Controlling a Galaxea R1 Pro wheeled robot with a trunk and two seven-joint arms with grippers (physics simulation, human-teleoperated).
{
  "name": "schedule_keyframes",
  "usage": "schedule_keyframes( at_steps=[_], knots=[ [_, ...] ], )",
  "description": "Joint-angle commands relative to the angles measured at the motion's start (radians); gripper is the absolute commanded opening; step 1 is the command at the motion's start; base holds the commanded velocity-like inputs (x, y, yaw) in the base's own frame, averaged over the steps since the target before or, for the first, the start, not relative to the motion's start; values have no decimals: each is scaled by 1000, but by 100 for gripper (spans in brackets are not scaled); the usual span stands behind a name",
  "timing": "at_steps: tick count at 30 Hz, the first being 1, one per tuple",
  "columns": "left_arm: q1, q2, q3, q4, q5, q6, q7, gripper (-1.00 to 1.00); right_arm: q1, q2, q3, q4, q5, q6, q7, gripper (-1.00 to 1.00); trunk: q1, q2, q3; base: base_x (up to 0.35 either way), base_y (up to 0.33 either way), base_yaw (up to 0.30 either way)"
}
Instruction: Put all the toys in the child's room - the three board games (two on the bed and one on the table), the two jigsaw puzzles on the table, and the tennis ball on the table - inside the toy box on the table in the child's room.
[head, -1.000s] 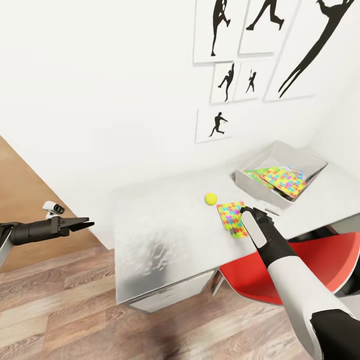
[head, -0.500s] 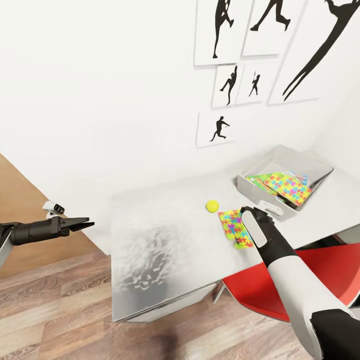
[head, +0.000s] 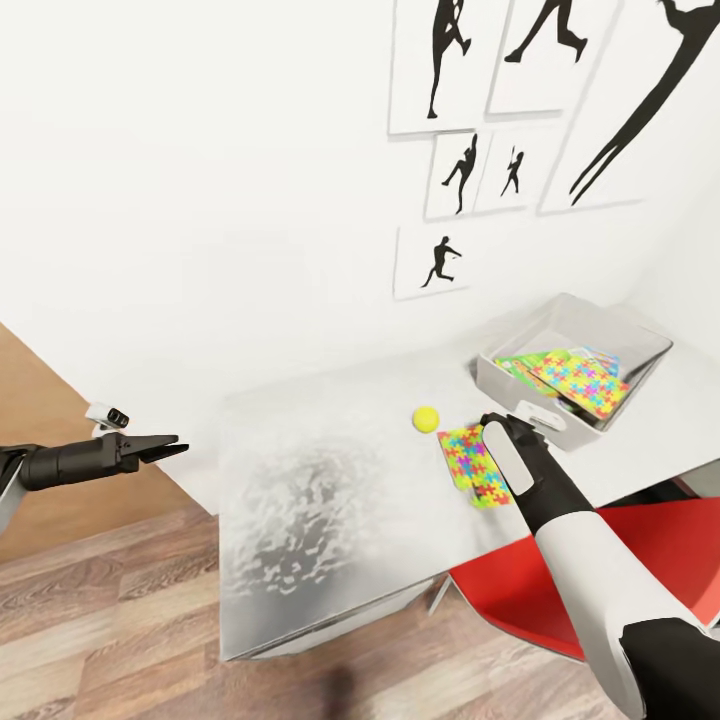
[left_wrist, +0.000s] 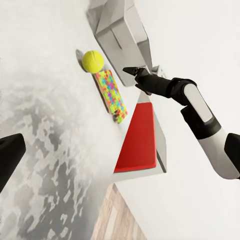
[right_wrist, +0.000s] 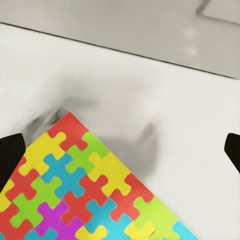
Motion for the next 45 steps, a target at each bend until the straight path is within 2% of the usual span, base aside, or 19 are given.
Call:
schedule_keyframes(
  at_steps=[1, 32, 45],
  knots=[
    [-1, 0, 0, 0, 0, 11, -4, 100, -1, -1, 5, -1, -5, 6, -8, 100, 1, -2, -2, 17, 0, 0],
    [-1, -1, 0, 0, 2, 12, -4, 100, 1, 17, 15, 8, -1, 6, -6, 100, 1, -2, -2, 36, 30, 0],
    [-1, -1, -1, 0, 2, 12, -4, 100, -1, 14, 15, 9, -1, 8, -6, 100, 1, -2, -6, 9, 15, 0]
  ],
)
